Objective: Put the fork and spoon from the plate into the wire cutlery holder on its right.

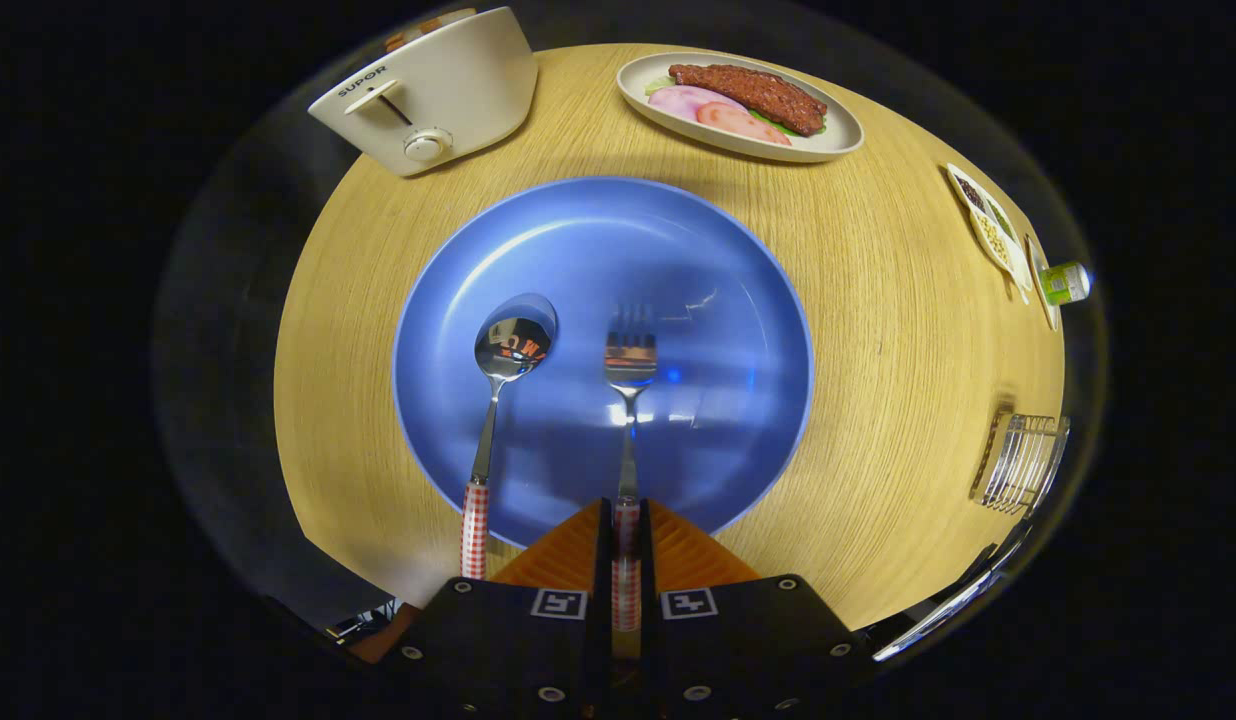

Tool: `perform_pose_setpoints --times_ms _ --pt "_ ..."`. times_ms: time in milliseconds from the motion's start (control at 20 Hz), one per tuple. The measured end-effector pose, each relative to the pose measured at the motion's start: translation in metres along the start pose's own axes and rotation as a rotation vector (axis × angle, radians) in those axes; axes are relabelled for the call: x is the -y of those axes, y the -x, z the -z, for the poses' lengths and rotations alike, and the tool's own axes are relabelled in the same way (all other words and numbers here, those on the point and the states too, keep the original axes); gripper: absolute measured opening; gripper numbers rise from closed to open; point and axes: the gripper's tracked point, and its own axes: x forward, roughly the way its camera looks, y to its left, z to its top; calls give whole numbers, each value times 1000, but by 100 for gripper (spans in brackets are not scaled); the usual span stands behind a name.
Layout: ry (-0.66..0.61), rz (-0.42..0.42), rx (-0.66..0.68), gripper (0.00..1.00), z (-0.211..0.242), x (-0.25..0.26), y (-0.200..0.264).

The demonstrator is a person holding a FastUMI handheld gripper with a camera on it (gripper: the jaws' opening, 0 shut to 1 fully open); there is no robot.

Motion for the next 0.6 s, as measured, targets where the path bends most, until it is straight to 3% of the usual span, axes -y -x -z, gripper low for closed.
perform_pose_setpoints --times_ms 200,400,600 --pt "-1 -55 20 10 -2 4 25" --pt "-23 -63 38 10 7 39 58" --pt "-80 -10 58 10 21 105 88"
